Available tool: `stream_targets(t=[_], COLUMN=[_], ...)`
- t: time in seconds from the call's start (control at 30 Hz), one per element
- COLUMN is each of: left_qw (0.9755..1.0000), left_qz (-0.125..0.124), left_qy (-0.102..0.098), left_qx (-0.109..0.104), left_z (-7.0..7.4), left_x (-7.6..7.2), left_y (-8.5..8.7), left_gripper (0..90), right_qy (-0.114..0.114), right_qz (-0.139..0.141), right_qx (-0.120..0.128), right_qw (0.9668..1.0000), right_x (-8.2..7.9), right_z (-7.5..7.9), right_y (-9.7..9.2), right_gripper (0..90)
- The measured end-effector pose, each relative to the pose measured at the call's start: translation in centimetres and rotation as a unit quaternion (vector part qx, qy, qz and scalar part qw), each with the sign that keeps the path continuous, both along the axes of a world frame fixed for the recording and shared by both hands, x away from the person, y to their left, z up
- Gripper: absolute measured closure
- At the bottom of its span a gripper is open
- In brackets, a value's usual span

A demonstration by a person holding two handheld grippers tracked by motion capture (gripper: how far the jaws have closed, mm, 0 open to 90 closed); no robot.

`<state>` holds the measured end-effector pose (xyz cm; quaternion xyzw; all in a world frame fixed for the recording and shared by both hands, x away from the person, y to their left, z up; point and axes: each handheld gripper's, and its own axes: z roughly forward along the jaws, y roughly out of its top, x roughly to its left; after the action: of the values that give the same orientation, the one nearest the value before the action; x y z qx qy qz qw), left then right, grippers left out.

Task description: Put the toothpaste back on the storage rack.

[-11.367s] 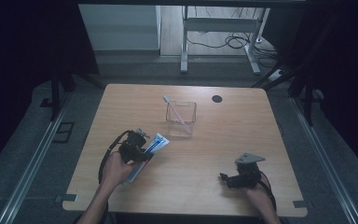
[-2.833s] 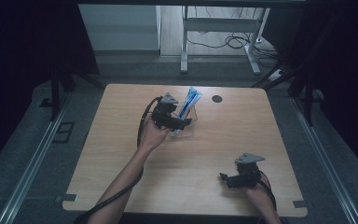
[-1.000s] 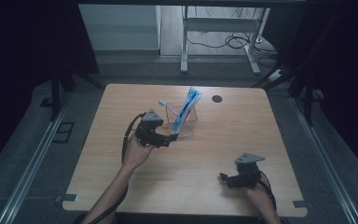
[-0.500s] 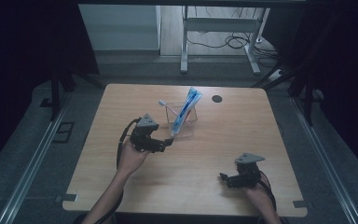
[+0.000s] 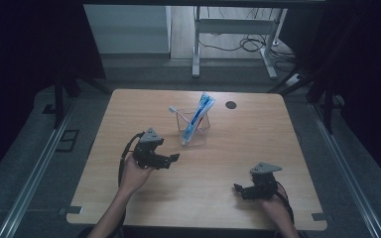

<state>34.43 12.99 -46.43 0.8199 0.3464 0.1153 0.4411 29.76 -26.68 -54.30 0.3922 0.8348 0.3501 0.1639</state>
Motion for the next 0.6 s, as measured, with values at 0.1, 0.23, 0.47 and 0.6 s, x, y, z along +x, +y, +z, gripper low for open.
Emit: stream_targets(t=[0.1, 0.23, 0.47, 0.6], left_qw=[1.0000, 1.0000, 0.9998, 0.9998], left_qz=[0.002, 0.002, 0.008, 0.010], left_qy=[0.002, 0.006, 0.015, 0.014], left_qx=[0.001, 0.001, -0.007, -0.011], left_z=[-0.2, -0.7, -1.6, -1.8], left_x=[-0.3, -0.8, -1.6, -2.3], left_y=[0.2, 0.5, 1.1, 1.6], left_gripper=[13.1, 13.1, 13.1, 13.1], right_qy=[0.000, 0.000, 0.000, 0.000], right_qz=[-0.001, -0.001, -0.001, -0.001], right_qx=[0.001, 0.001, 0.000, 0.001], right_qw=[1.0000, 1.0000, 1.0000, 1.0000], right_x=[0.0, 0.0, 0.0, 0.0], right_z=[0.0, 0.0, 0.0, 0.0], right_y=[0.0, 0.0, 0.0, 0.0], right_gripper=[6.1, 6.1, 6.1, 6.1])
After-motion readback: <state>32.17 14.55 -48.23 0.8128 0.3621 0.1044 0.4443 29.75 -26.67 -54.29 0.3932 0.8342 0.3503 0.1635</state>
